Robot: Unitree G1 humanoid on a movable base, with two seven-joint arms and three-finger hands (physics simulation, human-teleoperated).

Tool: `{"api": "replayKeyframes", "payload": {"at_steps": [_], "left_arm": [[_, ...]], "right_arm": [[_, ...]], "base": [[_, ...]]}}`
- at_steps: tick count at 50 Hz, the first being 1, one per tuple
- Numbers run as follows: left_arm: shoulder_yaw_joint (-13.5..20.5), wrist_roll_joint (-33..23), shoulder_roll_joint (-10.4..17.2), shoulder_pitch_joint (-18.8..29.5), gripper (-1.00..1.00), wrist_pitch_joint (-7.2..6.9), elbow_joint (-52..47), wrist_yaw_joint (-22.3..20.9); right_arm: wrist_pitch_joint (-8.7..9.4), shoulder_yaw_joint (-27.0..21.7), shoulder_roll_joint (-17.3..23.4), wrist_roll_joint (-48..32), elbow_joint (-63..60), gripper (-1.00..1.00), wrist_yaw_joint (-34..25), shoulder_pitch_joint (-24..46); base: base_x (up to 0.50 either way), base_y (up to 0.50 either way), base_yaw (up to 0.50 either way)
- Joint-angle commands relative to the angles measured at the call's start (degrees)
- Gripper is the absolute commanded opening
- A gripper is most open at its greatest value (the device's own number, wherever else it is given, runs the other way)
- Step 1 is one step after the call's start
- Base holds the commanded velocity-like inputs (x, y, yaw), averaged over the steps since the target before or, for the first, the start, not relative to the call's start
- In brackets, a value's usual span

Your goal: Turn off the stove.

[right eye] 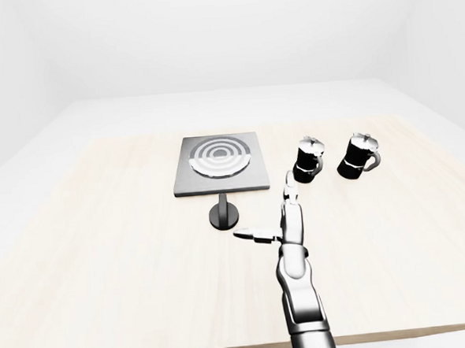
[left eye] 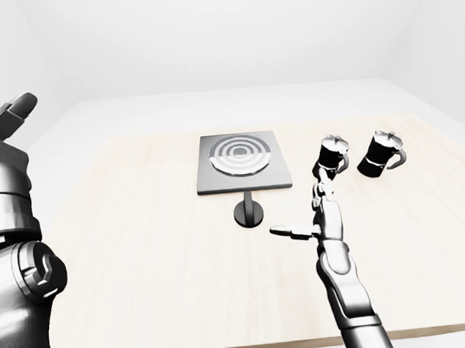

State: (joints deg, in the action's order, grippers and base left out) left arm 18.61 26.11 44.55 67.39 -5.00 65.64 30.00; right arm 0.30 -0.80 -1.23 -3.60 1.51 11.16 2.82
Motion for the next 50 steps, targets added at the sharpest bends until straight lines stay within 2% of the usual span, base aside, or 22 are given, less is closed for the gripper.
{"api": "replayKeyframes", "payload": {"at_steps": [1, 16, 17, 22, 28, 35, 43, 50], "left_arm": [[0.0, 0.0, -0.1, -0.1, 1.0, 0.0, 0.4, 0.0], [0.0, 0.0, -0.1, -0.1, 1.0, 0.0, 0.4, 0.0], [0.0, -0.1, -0.3, -0.1, 1.0, 0.0, 0.5, 0.0], [0.3, 0.5, 0.1, -0.9, 1.0, 0.0, -0.4, 0.0], [0.5, 1.1, 0.7, -1.4, 1.0, 0.0, -1.1, -0.5], [0.1, 0.9, 0.1, -1.3, 1.0, 0.0, -0.5, -0.7], [0.3, 1.0, 0.2, -1.8, 1.0, 0.0, -1.1, -1.1], [0.2, 1.1, 0.1, -1.9, 1.0, 0.0, -1.0, -1.2]], "right_arm": [[1.33, 0.4, -0.1, -0.2, 0.0, 1.0, 2.7, 0.4], [1.33, 0.6, 0.1, 0.0, 0.0, 1.0, 2.9, 0.4], [0.59, 0.7, 0.1, 0.2, 1.2, 1.0, 2.8, 0.6], [-5.3, 2.0, -0.7, -0.3, 8.7, 1.0, 2.7, 1.0], [-5.3, 4.1, -2.2, -1.7, 12.1, 1.0, 4.1, 1.8], [-5.3, 6.3, -3.5, -3.7, 13.7, 1.0, 5.0, 3.7], [-5.3, 7.1, -4.6, -3.5, 16.6, 1.0, 4.4, 5.0], [-5.3, 6.7, -4.9, -3.0, 24.2, 1.0, 4.2, 7.1]], "base": [[0.0, 0.0, 0.0], [0.0, 0.0, 0.0], [0.0, 0.0, 0.0], [0.0, 0.0, 0.0], [0.0, 0.0, 0.0], [0.0, 0.0, 0.0], [0.0, 0.0, 0.0], [0.0, 0.0, 0.0]]}}
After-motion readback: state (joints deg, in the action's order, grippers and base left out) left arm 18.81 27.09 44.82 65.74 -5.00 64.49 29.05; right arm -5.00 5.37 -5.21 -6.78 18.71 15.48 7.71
